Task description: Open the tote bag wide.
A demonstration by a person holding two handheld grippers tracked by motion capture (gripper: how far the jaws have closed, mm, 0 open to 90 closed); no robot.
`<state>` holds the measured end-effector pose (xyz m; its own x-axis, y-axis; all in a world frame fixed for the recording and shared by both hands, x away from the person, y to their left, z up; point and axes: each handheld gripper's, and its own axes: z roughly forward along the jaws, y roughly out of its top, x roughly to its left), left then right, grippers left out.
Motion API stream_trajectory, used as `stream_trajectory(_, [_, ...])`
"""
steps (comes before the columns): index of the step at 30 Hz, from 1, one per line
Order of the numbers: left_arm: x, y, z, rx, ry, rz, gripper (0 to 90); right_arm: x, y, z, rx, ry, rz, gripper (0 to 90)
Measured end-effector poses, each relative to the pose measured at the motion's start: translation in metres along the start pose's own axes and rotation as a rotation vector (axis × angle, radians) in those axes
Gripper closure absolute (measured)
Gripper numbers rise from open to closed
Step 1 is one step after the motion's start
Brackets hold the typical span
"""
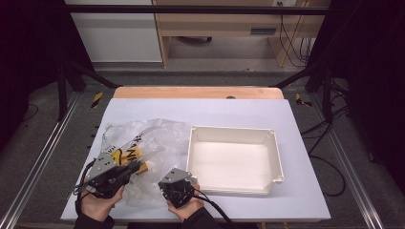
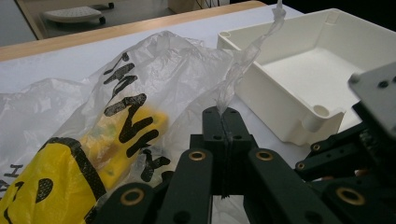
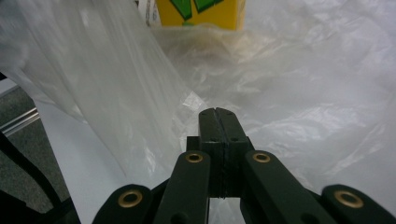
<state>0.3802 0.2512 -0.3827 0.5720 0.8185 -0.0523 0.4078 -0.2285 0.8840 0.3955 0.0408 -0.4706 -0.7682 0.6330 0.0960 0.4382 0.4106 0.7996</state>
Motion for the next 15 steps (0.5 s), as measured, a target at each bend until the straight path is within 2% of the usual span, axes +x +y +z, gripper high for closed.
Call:
stream_trajectory(6, [0.004,0.001,-0.006,-0.023,0.007,-0.01,89.9,0.001,-0.008,0.012,0.036,-0.002,0.007,90.0])
stream_trajectory(15, [0.008,0.001,-0.013,-0.055,0.034,-0.019,89.9,0.001,-0.01,0.015,0.055,-0.016,0.007,90.0])
